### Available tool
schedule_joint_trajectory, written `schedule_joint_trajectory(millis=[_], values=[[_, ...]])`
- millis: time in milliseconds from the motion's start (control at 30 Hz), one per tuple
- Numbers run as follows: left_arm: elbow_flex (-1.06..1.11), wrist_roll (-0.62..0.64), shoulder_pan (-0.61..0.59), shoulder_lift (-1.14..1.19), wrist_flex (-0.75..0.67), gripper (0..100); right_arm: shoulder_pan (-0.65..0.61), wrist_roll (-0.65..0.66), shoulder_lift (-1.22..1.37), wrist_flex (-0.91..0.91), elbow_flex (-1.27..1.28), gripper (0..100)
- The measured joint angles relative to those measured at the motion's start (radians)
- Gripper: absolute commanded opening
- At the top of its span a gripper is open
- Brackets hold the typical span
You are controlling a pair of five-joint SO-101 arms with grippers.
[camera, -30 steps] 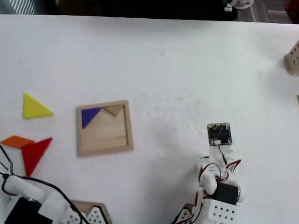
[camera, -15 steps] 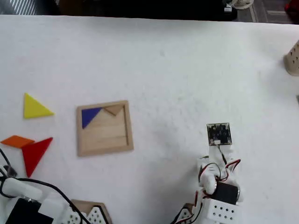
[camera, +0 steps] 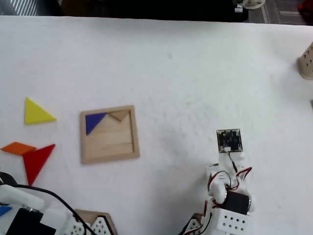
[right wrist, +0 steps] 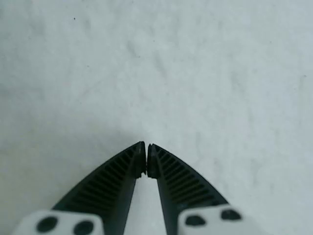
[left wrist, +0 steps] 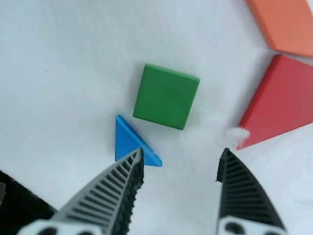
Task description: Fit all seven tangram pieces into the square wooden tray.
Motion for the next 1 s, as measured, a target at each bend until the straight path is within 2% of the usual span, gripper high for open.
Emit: schedule_joint_trajectory(millis=[200, 300, 433, 533, 633, 867, 1000], values=[[0.044, 0.000, 0.000, 0.000, -0.023, 24, 0.000, 0.000, 0.000, 0.000, 0.000, 1.7], [0.147, 0.054, 0.000, 0.000, -0.132, 24, 0.000, 0.000, 0.000, 0.000, 0.000, 1.7], [0.276, 0.157, 0.000, 0.000, -0.345, 24, 0.000, 0.000, 0.000, 0.000, 0.000, 1.7], [0.288, 0.190, 0.000, 0.000, -0.402, 24, 0.000, 0.000, 0.000, 0.000, 0.000, 1.7], [0.265, 0.195, -0.002, 0.000, -0.370, 24, 0.000, 0.000, 0.000, 0.000, 0.000, 1.7], [0.081, 0.198, -0.002, 0.000, -0.160, 24, 0.000, 0.000, 0.000, 0.000, 0.000, 1.7], [0.071, 0.198, -0.002, 0.000, -0.133, 24, 0.000, 0.000, 0.000, 0.000, 0.000, 1.7]])
